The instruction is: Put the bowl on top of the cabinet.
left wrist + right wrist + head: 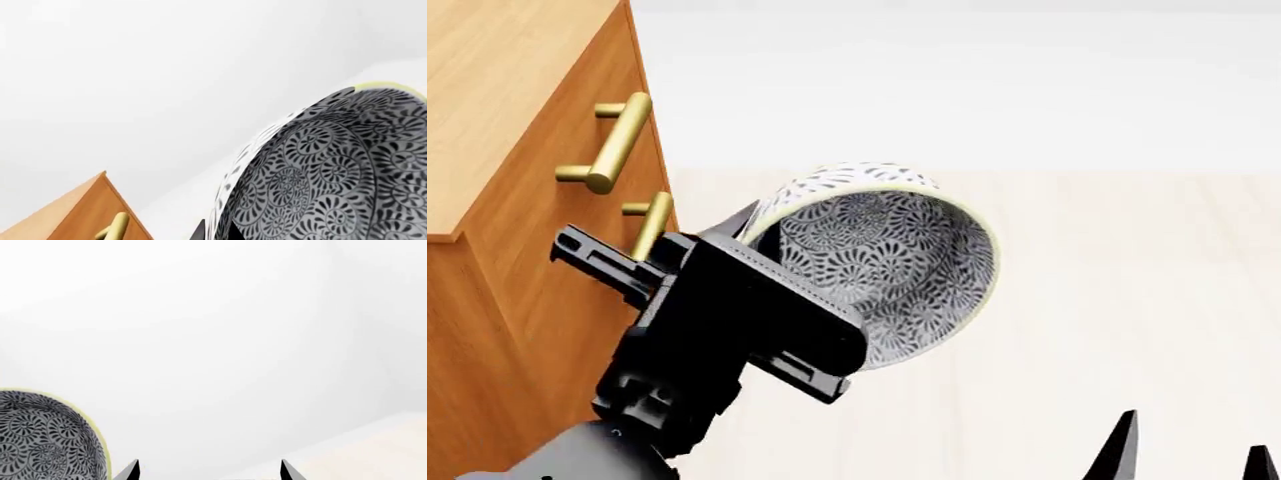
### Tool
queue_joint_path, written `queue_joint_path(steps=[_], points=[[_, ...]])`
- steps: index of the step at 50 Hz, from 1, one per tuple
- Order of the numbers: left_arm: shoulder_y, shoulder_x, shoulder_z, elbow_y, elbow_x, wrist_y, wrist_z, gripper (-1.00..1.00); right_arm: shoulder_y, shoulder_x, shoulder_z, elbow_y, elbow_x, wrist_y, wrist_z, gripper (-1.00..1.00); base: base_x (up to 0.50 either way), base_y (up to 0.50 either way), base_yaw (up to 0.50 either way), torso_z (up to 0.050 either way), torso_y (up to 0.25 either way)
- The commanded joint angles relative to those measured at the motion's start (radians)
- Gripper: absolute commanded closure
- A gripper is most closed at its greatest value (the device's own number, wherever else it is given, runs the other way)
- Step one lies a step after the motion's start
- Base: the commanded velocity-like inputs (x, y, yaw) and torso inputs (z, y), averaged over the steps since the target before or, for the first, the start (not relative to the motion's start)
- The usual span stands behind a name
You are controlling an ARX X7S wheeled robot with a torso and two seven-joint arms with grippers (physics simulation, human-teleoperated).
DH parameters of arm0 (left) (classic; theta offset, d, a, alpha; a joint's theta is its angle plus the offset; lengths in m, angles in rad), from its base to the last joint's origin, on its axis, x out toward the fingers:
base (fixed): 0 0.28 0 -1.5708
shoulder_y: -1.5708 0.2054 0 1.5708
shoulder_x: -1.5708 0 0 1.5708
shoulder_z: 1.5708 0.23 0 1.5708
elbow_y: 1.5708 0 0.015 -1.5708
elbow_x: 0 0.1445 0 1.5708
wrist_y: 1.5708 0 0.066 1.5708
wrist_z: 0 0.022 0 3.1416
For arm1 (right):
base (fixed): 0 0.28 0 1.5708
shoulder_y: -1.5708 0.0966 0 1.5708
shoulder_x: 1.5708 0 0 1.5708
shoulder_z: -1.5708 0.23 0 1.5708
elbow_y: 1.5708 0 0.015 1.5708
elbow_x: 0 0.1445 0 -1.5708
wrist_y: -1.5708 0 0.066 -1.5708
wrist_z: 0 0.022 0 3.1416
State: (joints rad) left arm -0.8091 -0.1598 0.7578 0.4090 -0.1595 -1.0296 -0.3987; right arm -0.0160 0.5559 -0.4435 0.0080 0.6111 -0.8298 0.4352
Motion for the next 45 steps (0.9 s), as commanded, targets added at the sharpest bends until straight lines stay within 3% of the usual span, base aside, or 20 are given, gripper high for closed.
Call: queue_joint_path(steps=[1,2,6,8,9,21,34,45], points=[[-0.134,0.086,-0.107,-0.022,-0.079,-0.147,0.083,1.0,0.004,-0.01,0.002,0.021,0.029,-0.013,-0.021,-1.0,0.0,0.0,0.0,0.0,0.0],[-0.138,0.131,-0.221,-0.028,-0.174,-0.205,0.142,1.0,0.004,-0.01,0.001,0.022,0.032,-0.013,-0.025,-1.0,0.0,0.0,0.0,0.0,0.0],[-0.212,0.081,-0.083,-0.021,-0.081,-0.199,0.08,1.0,0.007,-0.014,0.0,0.025,0.03,-0.009,-0.027,-1.0,0.0,0.0,0.0,0.0,0.0],[-0.229,0.113,-0.167,-0.017,-0.162,-0.235,0.146,1.0,0.006,-0.014,-0.002,0.024,0.031,-0.008,-0.031,-1.0,0.0,0.0,0.0,0.0,0.0],[-0.277,0.103,-0.112,-0.033,-0.12,-0.259,0.112,1.0,0.006,-0.015,-0.004,0.024,0.031,-0.007,-0.033,-1.0,0.0,0.0,0.0,0.0,0.01],[-0.516,0.154,-0.116,-0.236,-0.141,-0.33,0.106,1.0,0.001,-0.017,0.0,0.018,0.029,-0.004,-0.037,-1.0,0.0,0.0,0.0,0.0,0.0],[-0.719,0.156,-0.288,-0.538,-0.547,-0.332,-0.087,1.0,-0.003,-0.021,0.004,0.015,0.024,-0.001,-0.04,-1.0,0.0,0.0,0.0,0.0,0.001],[-0.865,0.152,-0.312,-0.669,-0.677,-0.324,-0.151,1.0,-0.005,-0.023,0.005,0.01,0.023,0.006,-0.044,-1.0,0.0,0.0,0.0,0.001,0.0]])
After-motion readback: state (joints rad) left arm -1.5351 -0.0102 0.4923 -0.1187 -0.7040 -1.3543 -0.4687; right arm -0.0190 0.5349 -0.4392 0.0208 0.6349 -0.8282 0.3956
